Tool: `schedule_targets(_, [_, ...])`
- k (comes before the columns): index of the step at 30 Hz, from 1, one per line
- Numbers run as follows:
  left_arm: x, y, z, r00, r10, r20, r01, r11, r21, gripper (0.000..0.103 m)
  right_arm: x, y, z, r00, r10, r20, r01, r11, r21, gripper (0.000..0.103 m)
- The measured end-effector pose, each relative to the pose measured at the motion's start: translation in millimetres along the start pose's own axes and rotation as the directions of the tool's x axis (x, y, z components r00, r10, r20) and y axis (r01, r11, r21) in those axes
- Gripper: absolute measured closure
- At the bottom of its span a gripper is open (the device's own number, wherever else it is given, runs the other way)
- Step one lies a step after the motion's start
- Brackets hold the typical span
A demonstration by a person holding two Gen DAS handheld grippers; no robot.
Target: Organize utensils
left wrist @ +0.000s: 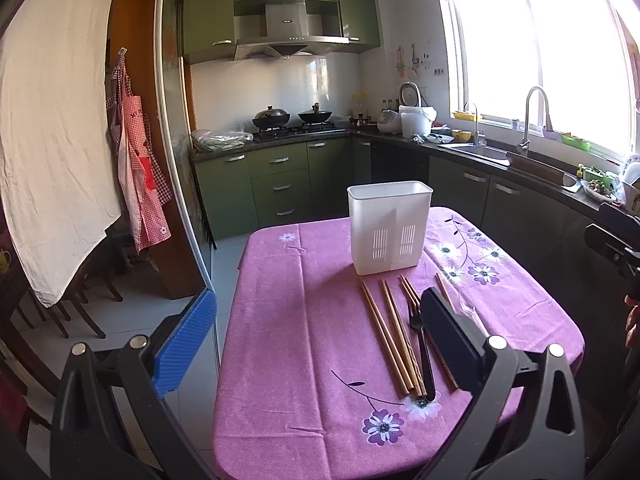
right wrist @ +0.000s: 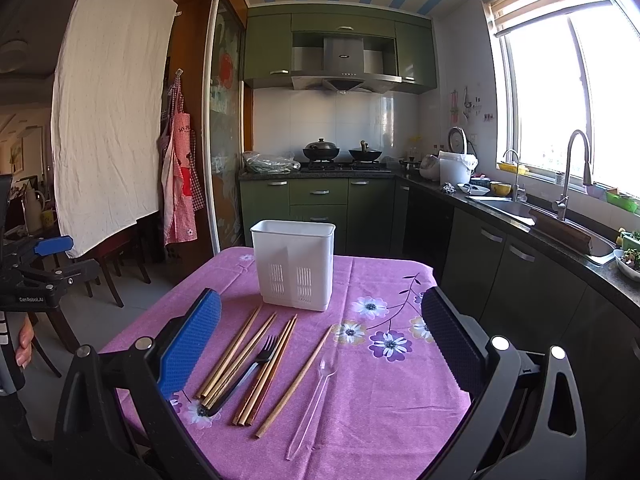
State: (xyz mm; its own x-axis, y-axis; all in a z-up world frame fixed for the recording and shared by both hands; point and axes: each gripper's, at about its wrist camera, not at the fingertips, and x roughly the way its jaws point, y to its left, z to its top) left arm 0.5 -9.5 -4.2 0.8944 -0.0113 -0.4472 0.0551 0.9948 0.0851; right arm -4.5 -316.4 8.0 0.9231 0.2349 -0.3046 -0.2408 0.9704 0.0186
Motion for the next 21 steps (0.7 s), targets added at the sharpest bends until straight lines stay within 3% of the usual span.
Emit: schedule_targets(21, [-2.2,0.5,1.0,1.0,0.001,-0.001,-0.001,1.0,0.007,0.006,2.2,1.2,-4.5,1.0,-0.002,-0.001,0.002,1.0,0.001,0.004])
